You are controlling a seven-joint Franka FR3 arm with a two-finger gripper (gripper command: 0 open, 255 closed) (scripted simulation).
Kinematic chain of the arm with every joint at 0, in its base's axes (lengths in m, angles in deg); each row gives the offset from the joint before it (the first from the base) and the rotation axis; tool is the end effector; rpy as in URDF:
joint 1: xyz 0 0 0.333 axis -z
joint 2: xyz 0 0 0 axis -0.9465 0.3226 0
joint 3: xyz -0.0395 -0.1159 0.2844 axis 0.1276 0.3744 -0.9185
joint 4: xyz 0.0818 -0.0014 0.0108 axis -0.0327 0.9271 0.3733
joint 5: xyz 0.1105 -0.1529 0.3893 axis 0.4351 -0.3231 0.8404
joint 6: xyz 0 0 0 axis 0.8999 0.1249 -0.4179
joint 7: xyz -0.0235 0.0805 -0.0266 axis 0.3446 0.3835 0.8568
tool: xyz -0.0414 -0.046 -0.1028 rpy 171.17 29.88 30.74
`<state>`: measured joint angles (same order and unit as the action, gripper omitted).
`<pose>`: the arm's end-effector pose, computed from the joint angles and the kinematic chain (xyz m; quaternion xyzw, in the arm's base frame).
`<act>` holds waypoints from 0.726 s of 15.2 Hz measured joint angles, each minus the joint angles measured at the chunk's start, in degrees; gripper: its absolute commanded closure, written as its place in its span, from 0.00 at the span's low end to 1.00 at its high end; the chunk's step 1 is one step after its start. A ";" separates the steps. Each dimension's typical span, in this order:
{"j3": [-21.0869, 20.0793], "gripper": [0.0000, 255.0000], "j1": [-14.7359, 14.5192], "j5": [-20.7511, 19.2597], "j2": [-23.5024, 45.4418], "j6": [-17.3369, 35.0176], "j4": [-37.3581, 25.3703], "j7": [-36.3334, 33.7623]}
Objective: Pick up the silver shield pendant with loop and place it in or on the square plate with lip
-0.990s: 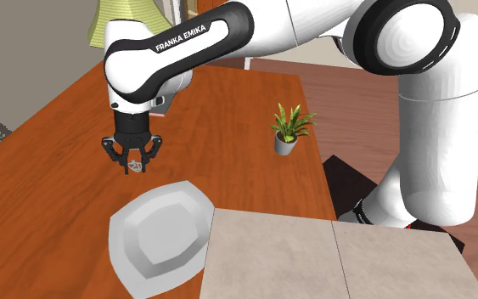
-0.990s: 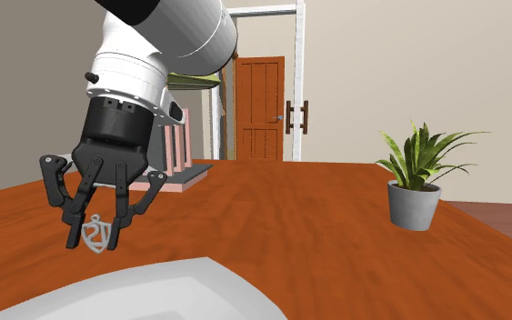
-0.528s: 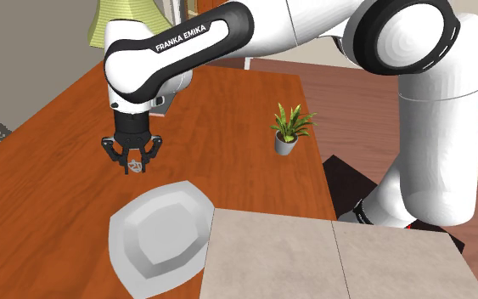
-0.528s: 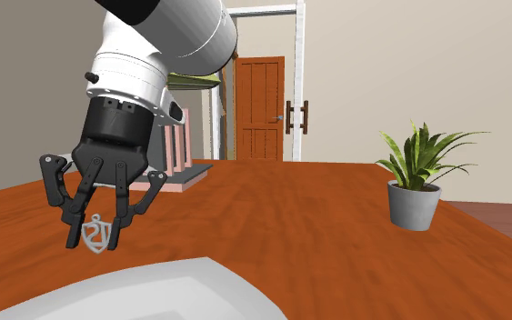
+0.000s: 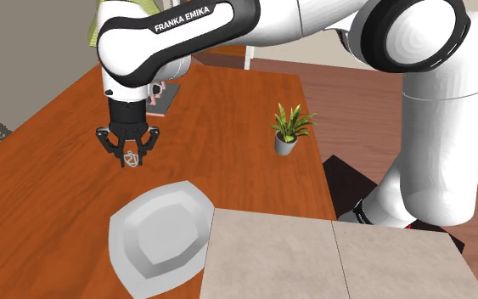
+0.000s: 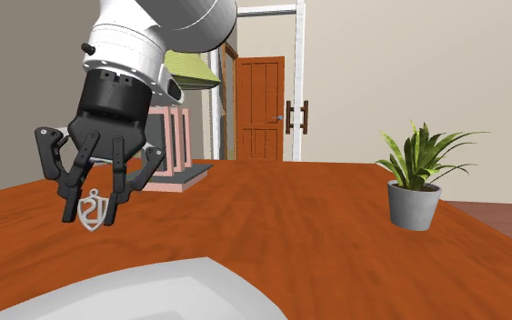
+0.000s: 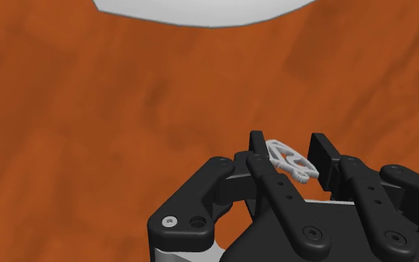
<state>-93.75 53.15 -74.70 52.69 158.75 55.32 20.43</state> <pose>0.5615 0.4585 0.3442 -0.9740 0.1327 0.1224 0.1371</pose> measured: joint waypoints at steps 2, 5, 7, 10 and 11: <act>-0.09 1.00 0.12 0.12 -0.72 -1.04 -0.40 -0.23; -0.16 1.00 0.19 0.11 -1.30 -3.24 -2.08 -0.73; -0.24 1.00 0.14 0.10 -1.70 -4.40 -2.93 -1.15; -0.27 1.00 0.16 0.03 -1.99 -6.45 -4.77 -1.61; -0.50 1.00 0.25 0.44 -3.21 -5.95 -3.15 -1.72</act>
<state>-94.24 53.40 -74.26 49.48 152.80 52.16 18.71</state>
